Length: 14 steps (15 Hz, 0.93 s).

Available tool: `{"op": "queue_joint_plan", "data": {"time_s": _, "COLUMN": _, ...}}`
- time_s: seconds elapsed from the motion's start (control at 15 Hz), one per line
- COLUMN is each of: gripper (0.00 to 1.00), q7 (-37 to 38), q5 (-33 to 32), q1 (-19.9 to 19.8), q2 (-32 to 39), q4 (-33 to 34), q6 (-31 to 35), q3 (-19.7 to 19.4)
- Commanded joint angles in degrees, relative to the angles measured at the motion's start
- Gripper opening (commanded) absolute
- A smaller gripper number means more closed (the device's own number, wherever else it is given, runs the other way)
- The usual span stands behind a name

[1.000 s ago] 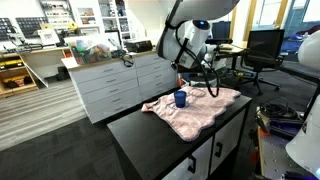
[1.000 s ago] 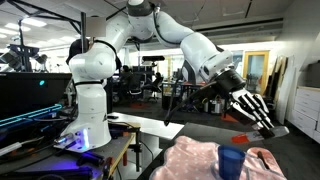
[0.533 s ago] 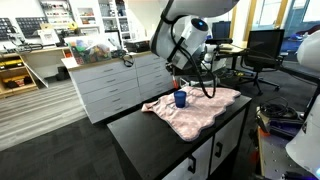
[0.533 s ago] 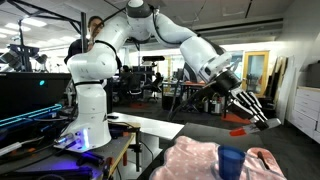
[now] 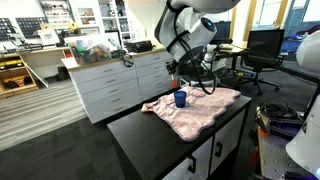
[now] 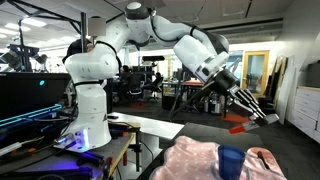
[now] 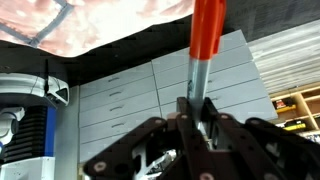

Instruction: Put the sharpie in the cup

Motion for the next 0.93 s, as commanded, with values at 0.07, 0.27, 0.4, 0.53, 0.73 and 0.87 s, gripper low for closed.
{"op": "queue_joint_plan", "data": {"time_s": 0.07, "gripper": 0.04, "q7": 0.1, "q5": 5.0, "q1": 4.3, "q2": -11.6, "q4": -5.0, "q6": -12.0, "q3": -5.8}}
{"op": "queue_joint_plan", "data": {"time_s": 0.27, "gripper": 0.04, "q7": -2.5, "q5": 7.9, "q1": 4.4, "q2": -15.6, "q4": -7.0, "q6": -18.5, "q3": -7.1}}
{"op": "queue_joint_plan", "data": {"time_s": 0.4, "gripper": 0.04, "q7": -3.3, "q5": 11.0, "q1": 5.0, "q2": -19.0, "q4": -8.0, "q6": -21.7, "q3": -7.8}}
{"op": "queue_joint_plan", "data": {"time_s": 0.53, "gripper": 0.04, "q7": -3.8, "q5": 15.1, "q1": 5.7, "q2": -22.9, "q4": -8.6, "q6": -24.1, "q3": -7.9}}
{"op": "queue_joint_plan", "data": {"time_s": 0.73, "gripper": 0.04, "q7": -3.5, "q5": 19.4, "q1": 6.6, "q2": -27.6, "q4": -9.4, "q6": -26.9, "q3": -8.1}}
{"op": "queue_joint_plan", "data": {"time_s": 0.87, "gripper": 0.04, "q7": -3.4, "q5": 21.5, "q1": 7.5, "q2": -30.4, "q4": -10.1, "q6": -28.3, "q3": -8.1}}
